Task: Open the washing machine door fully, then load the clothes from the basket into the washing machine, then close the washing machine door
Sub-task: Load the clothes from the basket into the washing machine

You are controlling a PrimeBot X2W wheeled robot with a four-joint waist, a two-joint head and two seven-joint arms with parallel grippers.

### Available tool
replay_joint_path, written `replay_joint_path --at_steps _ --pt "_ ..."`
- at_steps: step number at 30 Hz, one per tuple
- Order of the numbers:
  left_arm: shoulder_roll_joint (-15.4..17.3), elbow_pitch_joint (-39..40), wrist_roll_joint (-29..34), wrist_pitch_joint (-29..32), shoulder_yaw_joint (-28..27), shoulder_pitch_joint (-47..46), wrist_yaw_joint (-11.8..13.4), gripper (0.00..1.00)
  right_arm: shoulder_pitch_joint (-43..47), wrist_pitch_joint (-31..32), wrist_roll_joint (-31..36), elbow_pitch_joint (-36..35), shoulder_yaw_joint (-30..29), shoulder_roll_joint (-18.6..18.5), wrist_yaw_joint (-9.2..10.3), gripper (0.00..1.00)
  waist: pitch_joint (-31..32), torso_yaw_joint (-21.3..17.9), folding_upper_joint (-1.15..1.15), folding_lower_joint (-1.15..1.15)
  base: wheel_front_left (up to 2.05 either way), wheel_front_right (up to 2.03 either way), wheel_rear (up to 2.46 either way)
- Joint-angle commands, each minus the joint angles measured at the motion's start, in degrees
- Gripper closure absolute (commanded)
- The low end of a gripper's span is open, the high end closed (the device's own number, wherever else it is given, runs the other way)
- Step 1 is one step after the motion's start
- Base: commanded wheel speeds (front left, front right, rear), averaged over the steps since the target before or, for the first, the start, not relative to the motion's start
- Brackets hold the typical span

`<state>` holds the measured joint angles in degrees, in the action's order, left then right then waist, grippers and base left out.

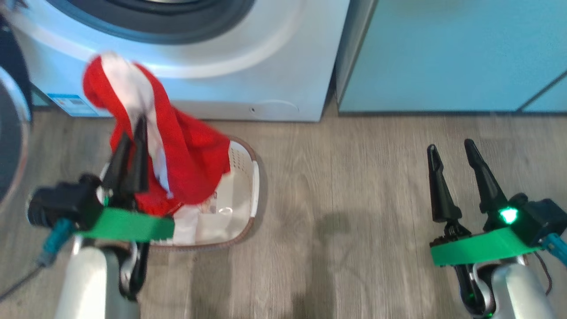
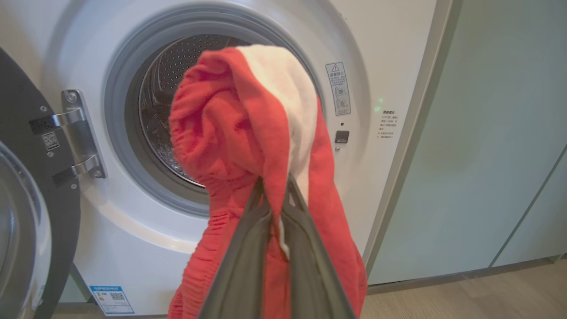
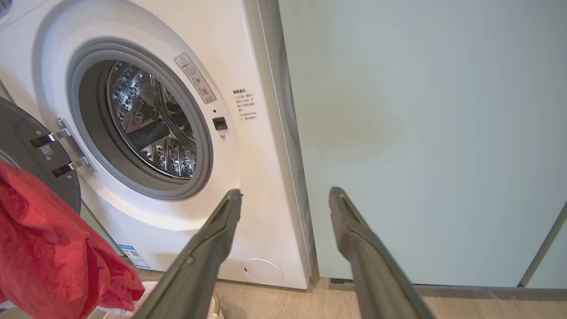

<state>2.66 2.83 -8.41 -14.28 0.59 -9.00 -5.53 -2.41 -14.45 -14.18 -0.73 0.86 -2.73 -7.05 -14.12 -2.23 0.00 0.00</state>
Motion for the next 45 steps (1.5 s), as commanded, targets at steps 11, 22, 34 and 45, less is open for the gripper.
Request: replay_joint_path --at_steps 11,22,34,45 --pt "2.4 -4.0 0.3 -0.7 -9.3 -22.2 -0.7 1.00 -5.4 -0.5 -1.1 -2.8 2.2 -0.1 -0.44 0.00 -15.7 -6.9 0.00 0.00 0.00 0.00 0.00" --pt "11.7 -19.1 0.4 -0.6 -12.7 -48.8 -1.2 1.00 -8.2 -0.5 -3.4 -4.6 3.5 -0.1 -0.44 0.00 -26.1 -12.3 0.00 0.00 0.00 0.00 0.00" --pt "24.8 -34.2 0.1 6.2 -2.5 -73.7 -1.9 1.00 -9.6 -0.5 -6.0 -5.5 5.9 -0.1 -0.44 0.00 -33.7 -15.2 0.00 0.00 0.00 0.00 0.00" --pt "32.4 -43.0 -1.1 4.2 8.2 -92.4 -1.8 1.00 -11.7 -0.5 -9.0 -5.3 10.4 -0.1 -0.44 0.00 -37.1 -18.6 0.00 0.00 0.00 0.00 0.00"
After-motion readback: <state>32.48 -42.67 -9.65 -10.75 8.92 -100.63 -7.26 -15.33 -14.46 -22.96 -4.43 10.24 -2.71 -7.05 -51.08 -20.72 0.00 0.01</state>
